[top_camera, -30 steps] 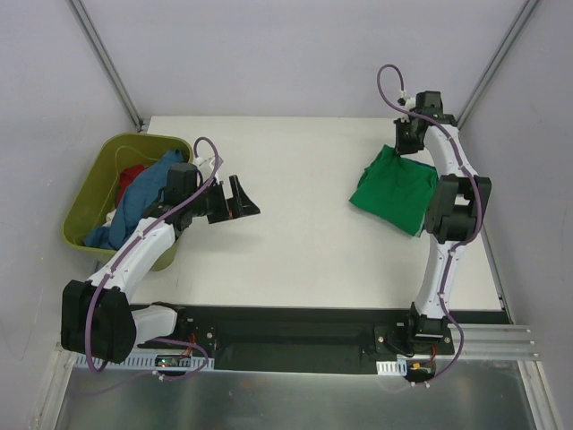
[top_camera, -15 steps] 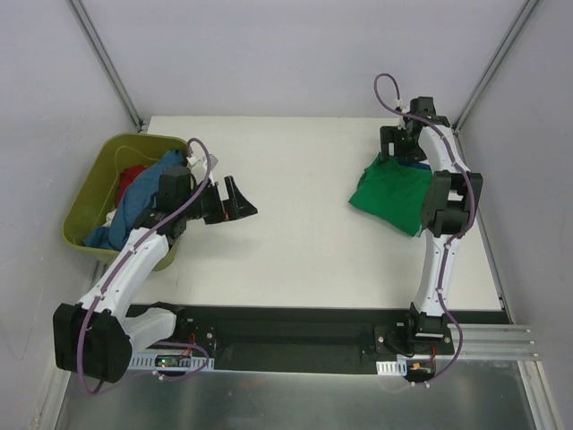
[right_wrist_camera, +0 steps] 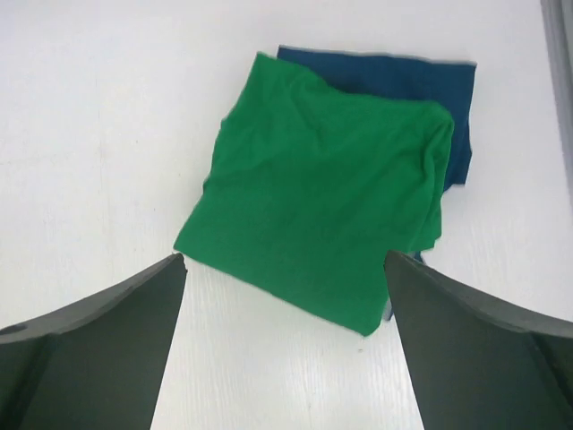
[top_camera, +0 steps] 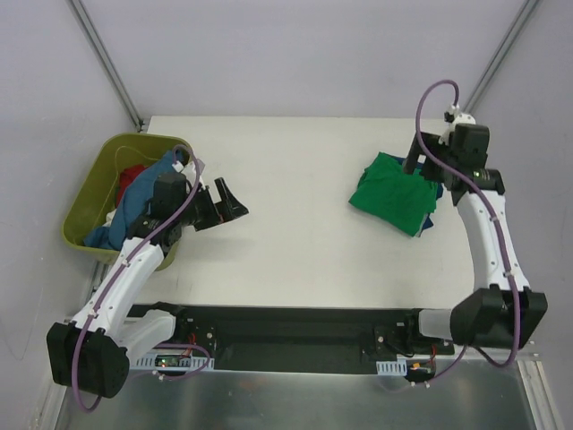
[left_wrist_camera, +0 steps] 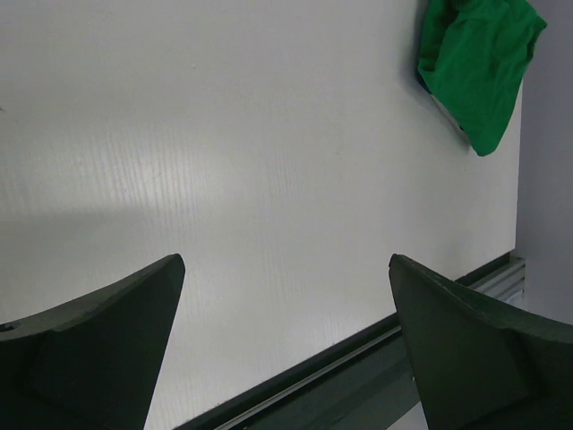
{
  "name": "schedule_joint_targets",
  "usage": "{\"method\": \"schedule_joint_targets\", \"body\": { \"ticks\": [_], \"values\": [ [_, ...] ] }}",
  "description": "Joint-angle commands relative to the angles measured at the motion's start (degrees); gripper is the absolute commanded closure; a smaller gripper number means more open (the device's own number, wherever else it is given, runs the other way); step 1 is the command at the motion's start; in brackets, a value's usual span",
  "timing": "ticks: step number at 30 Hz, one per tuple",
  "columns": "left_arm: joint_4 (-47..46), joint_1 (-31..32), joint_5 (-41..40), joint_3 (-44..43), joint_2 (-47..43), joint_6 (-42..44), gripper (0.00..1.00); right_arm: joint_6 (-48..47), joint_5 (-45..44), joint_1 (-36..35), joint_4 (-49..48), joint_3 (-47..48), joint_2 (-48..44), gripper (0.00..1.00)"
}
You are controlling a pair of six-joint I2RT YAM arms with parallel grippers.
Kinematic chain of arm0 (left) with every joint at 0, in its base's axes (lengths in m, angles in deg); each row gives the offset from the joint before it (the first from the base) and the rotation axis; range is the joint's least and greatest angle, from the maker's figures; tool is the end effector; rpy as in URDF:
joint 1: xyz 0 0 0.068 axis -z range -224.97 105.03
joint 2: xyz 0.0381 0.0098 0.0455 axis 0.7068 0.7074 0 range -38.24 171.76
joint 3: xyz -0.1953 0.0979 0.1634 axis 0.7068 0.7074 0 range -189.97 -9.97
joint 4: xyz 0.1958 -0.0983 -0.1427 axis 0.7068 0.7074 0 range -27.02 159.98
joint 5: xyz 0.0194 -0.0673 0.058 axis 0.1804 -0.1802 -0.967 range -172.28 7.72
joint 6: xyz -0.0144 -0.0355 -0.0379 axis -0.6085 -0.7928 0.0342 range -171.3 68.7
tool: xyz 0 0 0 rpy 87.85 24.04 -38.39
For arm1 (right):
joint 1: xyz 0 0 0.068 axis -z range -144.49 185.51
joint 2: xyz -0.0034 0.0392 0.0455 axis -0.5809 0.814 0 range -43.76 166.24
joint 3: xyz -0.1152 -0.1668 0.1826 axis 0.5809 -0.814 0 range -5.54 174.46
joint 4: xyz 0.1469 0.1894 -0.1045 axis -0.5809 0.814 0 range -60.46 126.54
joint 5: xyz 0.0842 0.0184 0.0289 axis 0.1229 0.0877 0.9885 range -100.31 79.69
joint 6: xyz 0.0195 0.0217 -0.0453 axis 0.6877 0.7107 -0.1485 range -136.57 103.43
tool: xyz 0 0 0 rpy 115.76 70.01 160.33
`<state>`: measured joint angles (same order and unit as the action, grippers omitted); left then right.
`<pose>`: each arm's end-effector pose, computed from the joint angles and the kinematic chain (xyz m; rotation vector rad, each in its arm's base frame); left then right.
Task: Fold and stack the t-shirts
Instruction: Smooth out wrinkles on the folded tshirt
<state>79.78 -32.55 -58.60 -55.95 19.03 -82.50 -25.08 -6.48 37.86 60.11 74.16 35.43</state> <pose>0.2151 -0.0620 0.2962 -0.0828 2.1363 -0.8856 0.3096 -0.0104 0.3802 -0.1528 2.0889 -0.0446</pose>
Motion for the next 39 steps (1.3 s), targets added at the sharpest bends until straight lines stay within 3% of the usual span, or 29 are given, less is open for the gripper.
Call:
{"method": "schedule_joint_targets", "body": {
  "ticks": [1,6,10,21,27,33,39],
  "values": [
    [2.18,0.49,-4.87,1.59,-2.69,-2.9,0.01,7.36,0.47,0.64,-6.22,-16.22,-6.94,0.03],
    [3.15,0.49,-6.37,3.17,-4.28,-3.08,0.01,8.33,6.24,0.55,-10.44,-26.52,-12.49,0.03],
    [3.24,0.49,-6.98,4.49,-4.37,-3.78,0.01,10.18,12.77,-0.76,-13.95,-31.8,-9.08,0.03],
    [3.59,0.49,-7.77,5.02,-4.37,-2.38,0.01,10.53,5.22,-0.5,-7.64,-15.2,19.99,0.03],
    [4.56,0.49,-8.83,4.84,-4.28,-1.76,0.01,11.06,3.11,0.11,-6.57,-10.72,25.39,0.03],
    [5.97,0.49,-10.06,3.96,-5.33,-1.84,0.01,10.89,3.72,-0.06,-6.39,-9.03,19.52,0.03],
    [6.58,0.49,-10.93,4.4,-8.76,-1.67,0.01,11.06,-0.83,-2.26,-12.89,-24.75,-6.13,0.03]
  ]
}}
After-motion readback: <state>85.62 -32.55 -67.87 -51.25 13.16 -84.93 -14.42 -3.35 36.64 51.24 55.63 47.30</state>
